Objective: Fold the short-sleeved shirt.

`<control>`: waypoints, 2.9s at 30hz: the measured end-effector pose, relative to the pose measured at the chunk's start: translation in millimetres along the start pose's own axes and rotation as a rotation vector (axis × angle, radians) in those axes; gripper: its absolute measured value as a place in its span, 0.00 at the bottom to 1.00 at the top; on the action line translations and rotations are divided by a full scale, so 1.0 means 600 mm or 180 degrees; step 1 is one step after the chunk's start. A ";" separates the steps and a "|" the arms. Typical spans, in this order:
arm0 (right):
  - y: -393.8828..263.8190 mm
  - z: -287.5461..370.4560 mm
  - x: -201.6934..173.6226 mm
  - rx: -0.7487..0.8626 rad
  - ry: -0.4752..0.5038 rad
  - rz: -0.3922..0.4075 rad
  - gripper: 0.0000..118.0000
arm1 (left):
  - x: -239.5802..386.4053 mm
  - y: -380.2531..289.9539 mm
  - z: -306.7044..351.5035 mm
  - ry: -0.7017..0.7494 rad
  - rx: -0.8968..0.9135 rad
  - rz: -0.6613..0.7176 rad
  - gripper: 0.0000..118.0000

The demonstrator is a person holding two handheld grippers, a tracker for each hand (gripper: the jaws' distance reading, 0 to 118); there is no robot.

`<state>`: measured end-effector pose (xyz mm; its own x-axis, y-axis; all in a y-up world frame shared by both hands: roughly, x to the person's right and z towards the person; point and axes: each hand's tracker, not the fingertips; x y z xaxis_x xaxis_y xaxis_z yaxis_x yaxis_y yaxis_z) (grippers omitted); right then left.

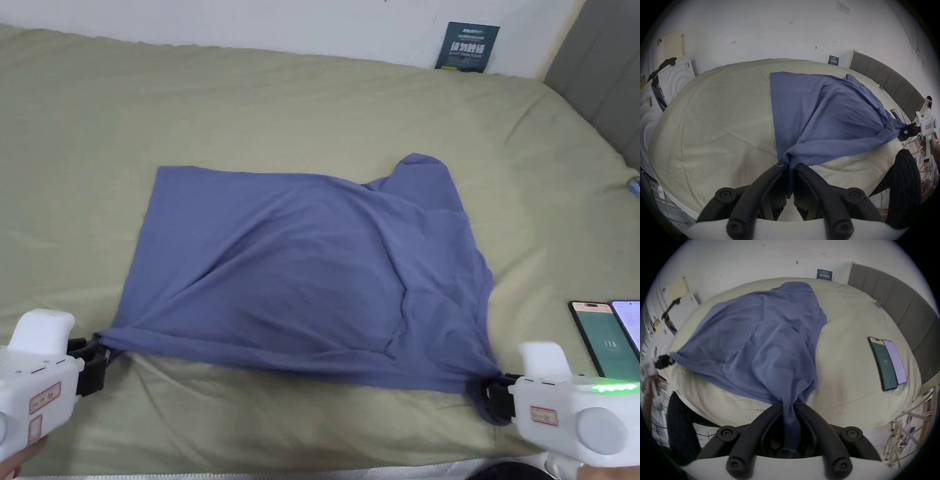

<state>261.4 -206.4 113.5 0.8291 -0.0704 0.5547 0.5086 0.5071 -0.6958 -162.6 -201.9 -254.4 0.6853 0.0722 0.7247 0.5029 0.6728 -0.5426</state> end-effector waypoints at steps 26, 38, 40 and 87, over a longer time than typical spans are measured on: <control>0.406 -0.167 0.092 -0.0452 0.0123 -0.0427 0.08 | -0.006 0.284 -0.256 0.0331 -0.0806 -0.0151 0.02; 0.145 0.107 0.009 0.1538 0.0013 0.0003 0.98 | 0.052 0.096 0.074 0.0480 0.1247 -0.0078 0.94; 0.063 0.133 -0.026 0.1829 -0.0063 0.0011 0.94 | 0.079 0.034 0.115 0.0692 0.1328 -0.0020 0.93; 0.143 -0.106 0.090 0.0454 -0.0561 0.0066 1.00 | 0.015 0.163 -0.157 0.0142 -0.0201 -0.0208 0.06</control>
<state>364.6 -221.2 54.8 0.7792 0.0860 0.6208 0.4437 0.6240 -0.6433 -57.8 -204.9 -341.0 0.6719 -0.0041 0.7407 0.5787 0.6271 -0.5214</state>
